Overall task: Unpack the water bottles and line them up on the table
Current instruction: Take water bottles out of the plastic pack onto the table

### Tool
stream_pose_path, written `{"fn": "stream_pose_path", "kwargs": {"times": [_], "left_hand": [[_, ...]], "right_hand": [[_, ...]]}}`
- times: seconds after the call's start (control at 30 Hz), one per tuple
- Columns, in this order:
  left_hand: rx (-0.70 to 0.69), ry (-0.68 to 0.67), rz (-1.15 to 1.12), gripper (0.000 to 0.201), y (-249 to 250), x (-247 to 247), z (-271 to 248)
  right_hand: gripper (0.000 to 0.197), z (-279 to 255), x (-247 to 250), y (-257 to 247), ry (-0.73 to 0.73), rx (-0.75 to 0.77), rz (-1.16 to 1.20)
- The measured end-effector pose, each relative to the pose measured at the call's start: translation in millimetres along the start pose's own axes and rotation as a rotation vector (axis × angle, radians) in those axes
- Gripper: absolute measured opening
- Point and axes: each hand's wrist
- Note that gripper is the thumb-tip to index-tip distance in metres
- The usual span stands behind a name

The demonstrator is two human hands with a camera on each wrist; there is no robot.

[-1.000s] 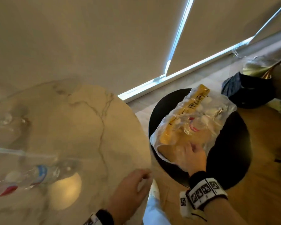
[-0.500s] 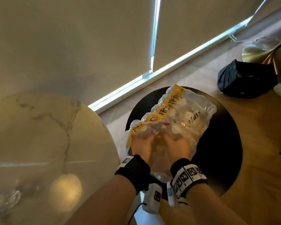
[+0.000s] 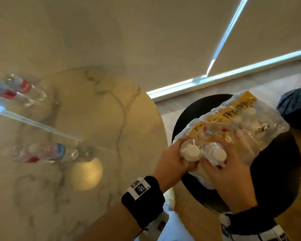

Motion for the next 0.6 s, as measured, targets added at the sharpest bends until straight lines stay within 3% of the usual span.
{"fn": "stream_pose_path", "kwargs": {"times": [0.1,0.23,0.37,0.47,0.6], "left_hand": [[0.009,0.029,-0.085,0.064,-6,47,-56],[0.106,0.181,-0.141,0.064,-46,116,-135],[0.231,0.376,-0.102,0.06,-101,190,-205],[0.312,0.508,-0.069,0.063,-143,242,-239],[0.321,0.572,-0.071,0.062,-178,293,-250]], "right_hand": [[0.061,-26,-23,-48,-0.087,0.084,-0.132],[0.063,-53,-99,-97,-0.256,0.22,-0.114],[0.063,-66,-204,-146,-0.512,0.184,0.018],[0.063,-75,-274,-187,-0.559,0.179,0.099],[0.057,-84,-328,-228,-0.574,0.129,0.161]]}}
Point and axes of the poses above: each hand's wrist, its own z-axis towards the middle knuckle, its own x-axis out of the back of the hand, y = z × x, and after that the axes turned 9 degrees about -y, right-handed
